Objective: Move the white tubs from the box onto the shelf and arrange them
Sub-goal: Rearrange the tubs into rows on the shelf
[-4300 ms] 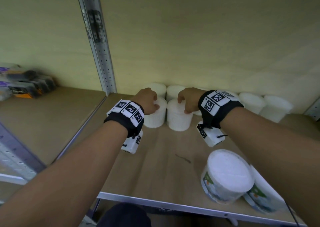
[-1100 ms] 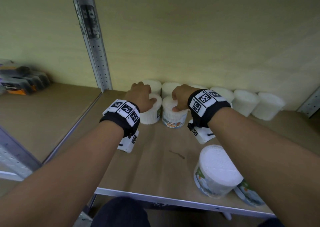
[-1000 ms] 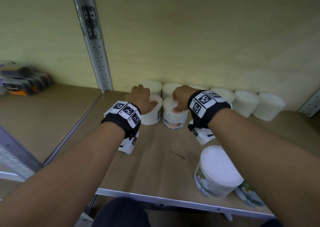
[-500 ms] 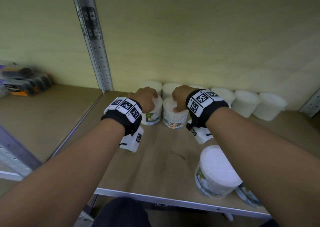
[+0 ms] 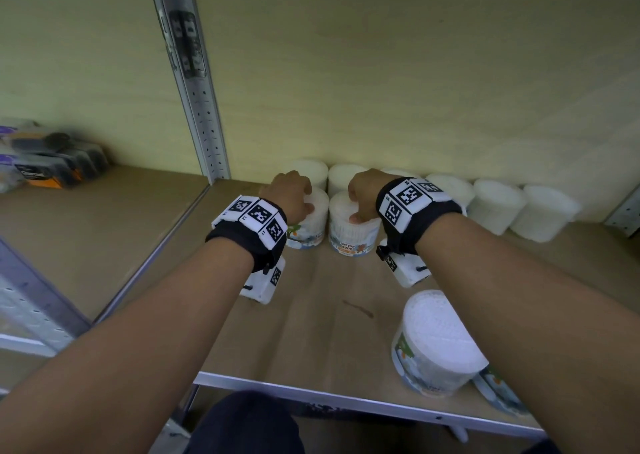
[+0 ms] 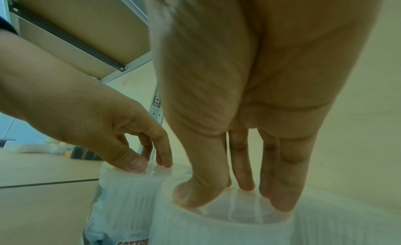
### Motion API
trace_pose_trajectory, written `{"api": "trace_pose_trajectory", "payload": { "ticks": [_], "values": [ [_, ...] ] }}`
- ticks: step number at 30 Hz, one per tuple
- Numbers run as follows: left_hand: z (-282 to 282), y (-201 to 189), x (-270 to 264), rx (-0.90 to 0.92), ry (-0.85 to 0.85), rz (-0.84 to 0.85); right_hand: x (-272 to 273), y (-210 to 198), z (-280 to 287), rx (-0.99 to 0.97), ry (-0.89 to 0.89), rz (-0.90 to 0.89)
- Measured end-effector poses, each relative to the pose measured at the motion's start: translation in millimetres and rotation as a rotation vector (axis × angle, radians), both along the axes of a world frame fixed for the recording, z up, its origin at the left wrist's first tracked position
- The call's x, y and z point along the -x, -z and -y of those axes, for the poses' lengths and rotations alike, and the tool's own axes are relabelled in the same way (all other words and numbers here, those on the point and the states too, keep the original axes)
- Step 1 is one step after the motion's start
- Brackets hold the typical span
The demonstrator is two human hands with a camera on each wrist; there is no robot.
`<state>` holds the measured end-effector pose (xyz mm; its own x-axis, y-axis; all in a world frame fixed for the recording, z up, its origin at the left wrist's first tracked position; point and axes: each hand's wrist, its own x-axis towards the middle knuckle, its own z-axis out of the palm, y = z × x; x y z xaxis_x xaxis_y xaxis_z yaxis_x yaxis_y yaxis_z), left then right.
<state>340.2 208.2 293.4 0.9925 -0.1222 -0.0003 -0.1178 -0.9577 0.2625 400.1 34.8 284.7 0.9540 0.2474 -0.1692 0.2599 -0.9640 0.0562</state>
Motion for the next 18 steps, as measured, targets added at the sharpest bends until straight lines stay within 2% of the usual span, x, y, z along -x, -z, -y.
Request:
{"api": "trace_pose_trajectory", "payload": {
  "ticks": [6, 11, 18],
  "values": [
    [-6, -6, 0, 0.001, 0.08, -0.058, -6, 4, 0, -0.013, 0.02, -0.024],
    [1, -8, 6, 0.076, -0.074, 0.11, -4, 1, -1, -0.03, 0.023, -0.044],
    [10, -4, 9, -0.057, -0.086, 0.024, 1, -9, 1, -0.005, 0.005, -0.004]
  ]
}}
